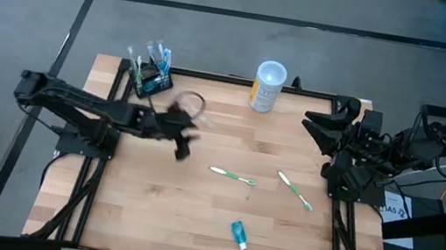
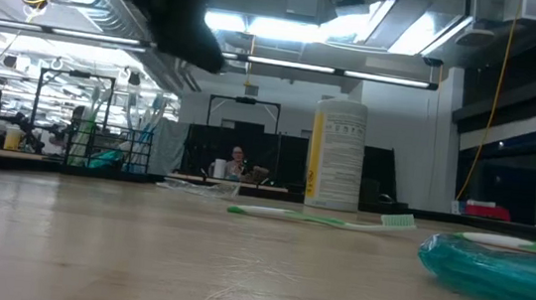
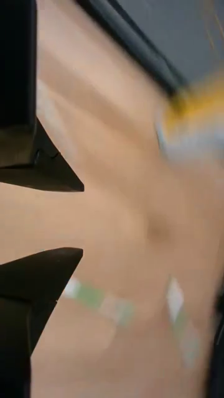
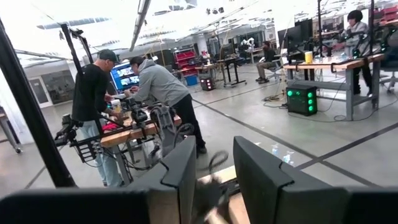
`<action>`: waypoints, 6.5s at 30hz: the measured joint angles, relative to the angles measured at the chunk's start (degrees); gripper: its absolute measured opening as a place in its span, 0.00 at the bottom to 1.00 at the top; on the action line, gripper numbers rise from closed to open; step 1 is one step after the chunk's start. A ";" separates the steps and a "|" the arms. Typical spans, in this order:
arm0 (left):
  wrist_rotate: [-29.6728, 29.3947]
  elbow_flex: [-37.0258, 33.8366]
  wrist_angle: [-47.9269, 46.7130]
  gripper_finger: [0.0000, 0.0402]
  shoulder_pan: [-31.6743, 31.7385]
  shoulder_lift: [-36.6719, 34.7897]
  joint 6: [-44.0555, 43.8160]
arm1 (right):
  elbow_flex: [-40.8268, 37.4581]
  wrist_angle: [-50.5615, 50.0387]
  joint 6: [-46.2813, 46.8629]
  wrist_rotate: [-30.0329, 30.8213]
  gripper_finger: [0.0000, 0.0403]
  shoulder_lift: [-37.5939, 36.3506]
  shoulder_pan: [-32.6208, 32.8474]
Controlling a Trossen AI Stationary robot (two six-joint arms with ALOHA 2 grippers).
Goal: Pick & Place toothbrushing station
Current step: Put the green toothbrush into the left section of the black organizer
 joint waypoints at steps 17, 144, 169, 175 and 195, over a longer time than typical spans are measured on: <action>26.00 26.43 4.61 0.35 4.28 39.26 24.66 | 0.02 0.70 -0.17 1.68 0.27 0.75 0.09; 25.46 21.91 2.82 0.01 9.67 38.59 13.73 | 0.02 6.43 -6.48 7.69 0.27 0.61 8.02; -40.79 7.27 0.00 0.00 21.35 -7.71 -5.80 | 0.02 6.87 -9.23 9.58 0.27 0.61 8.02; -51.71 -2.00 16.19 0.00 23.39 -12.87 -1.83 | 0.02 8.12 -9.18 9.74 0.27 0.59 7.76; -41.54 -24.65 74.46 0.00 38.81 -11.81 30.89 | 0.02 10.70 -7.45 10.69 0.27 -0.20 7.21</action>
